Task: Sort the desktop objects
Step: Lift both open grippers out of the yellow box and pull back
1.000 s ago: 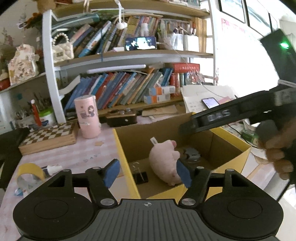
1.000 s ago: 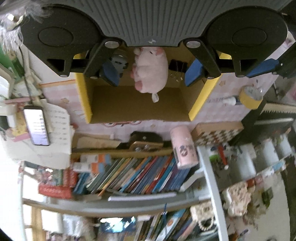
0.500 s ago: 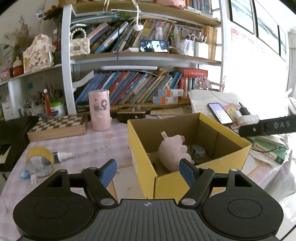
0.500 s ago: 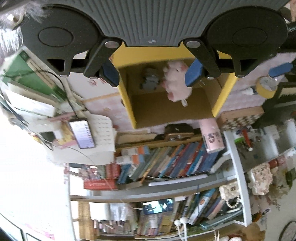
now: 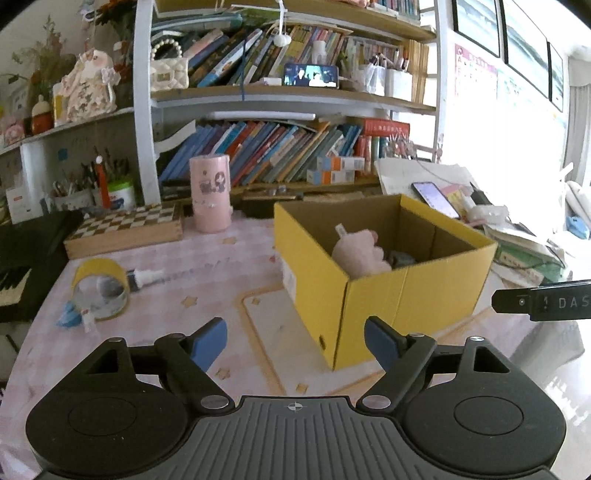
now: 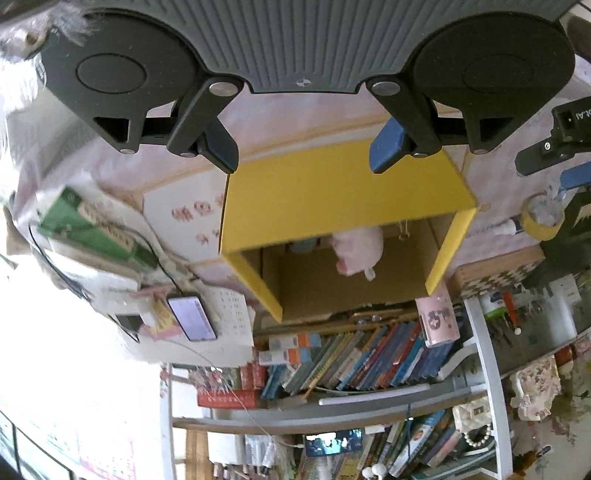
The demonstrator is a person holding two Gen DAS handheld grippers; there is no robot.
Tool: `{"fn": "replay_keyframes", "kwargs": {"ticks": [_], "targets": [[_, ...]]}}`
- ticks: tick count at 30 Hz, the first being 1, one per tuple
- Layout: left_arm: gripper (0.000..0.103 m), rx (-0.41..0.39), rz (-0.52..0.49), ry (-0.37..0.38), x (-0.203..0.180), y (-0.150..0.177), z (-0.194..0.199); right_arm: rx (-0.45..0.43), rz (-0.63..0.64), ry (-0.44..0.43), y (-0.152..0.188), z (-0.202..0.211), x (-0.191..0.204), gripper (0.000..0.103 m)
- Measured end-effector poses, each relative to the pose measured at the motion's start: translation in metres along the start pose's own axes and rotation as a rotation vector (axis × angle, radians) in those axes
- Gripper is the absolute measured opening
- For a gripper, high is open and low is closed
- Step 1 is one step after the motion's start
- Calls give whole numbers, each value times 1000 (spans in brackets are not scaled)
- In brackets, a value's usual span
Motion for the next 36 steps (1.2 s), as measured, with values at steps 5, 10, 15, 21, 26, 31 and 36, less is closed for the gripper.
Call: {"fn": "replay_keyframes", "kwargs": {"ticks": [5, 10, 15, 21, 26, 31, 36], "targets": [[90, 31, 10, 7, 12, 20, 15, 4, -46, 32, 28, 18, 15, 77], [91, 68, 16, 24, 18, 41, 31, 34, -81, 54, 60, 36, 30, 77], [91, 86, -13, 48, 23, 57, 46, 64, -86, 66, 91, 52, 45, 77], [91, 107, -36, 57, 33, 73, 61, 82, -67, 57, 114, 62, 68, 78], [91, 122, -26, 47, 47, 85, 72, 103, -43, 29, 129, 66, 88, 78], [91, 131, -12, 23, 63, 95, 84, 123, -21, -6, 140, 67, 107, 79], [91, 138, 7, -12, 80, 104, 93, 139, 14, -49, 147, 65, 131, 80]]}}
Point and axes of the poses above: each gripper's, at about its wrist camera, not at the fingertips, and z roughly against the way its jaws point, x to its left, y to its underside, the point moved 6 cm from there along -z, roughly the way its jaws point, and after that the axes turned 10 degrees about -z, right-handed, at the moved point
